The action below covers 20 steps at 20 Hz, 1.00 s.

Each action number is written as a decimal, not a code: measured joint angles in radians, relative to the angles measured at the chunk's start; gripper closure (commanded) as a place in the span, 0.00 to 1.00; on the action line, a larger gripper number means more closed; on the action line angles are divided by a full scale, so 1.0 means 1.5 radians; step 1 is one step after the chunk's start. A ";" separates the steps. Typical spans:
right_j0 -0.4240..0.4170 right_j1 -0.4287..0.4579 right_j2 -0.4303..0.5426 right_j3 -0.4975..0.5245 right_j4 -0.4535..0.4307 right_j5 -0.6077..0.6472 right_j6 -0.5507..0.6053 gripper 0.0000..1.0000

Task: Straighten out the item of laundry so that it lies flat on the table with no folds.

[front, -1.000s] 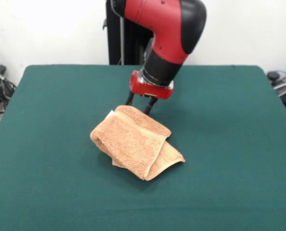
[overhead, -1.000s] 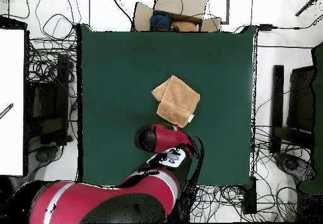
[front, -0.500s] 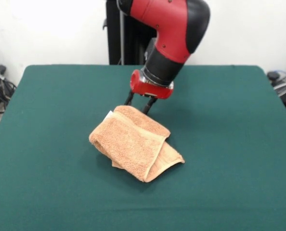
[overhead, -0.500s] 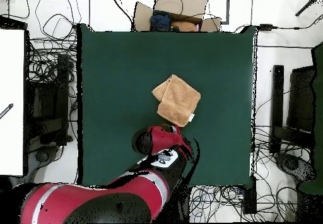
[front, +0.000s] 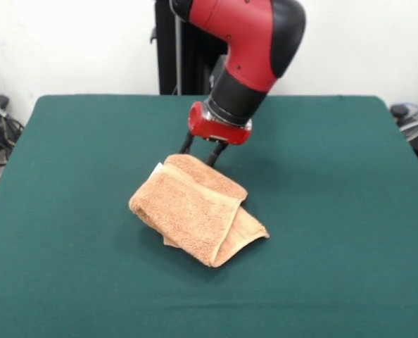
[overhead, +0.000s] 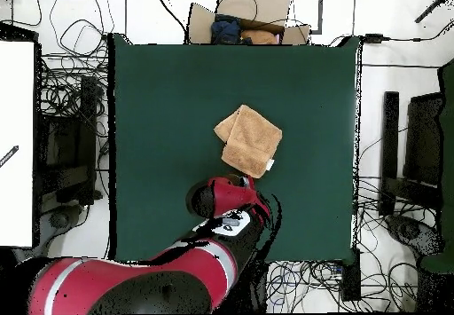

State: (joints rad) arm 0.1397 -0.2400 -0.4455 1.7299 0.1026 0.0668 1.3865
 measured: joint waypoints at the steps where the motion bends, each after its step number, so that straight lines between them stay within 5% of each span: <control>1: 0.000 0.001 -0.003 0.000 0.000 -0.004 0.000 0.00; 20: 0.000 0.034 -0.058 -0.027 0.000 -0.063 0.000 0.00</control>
State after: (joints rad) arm 0.1397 -0.1893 -0.5329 1.6888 0.1030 -0.0274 1.3865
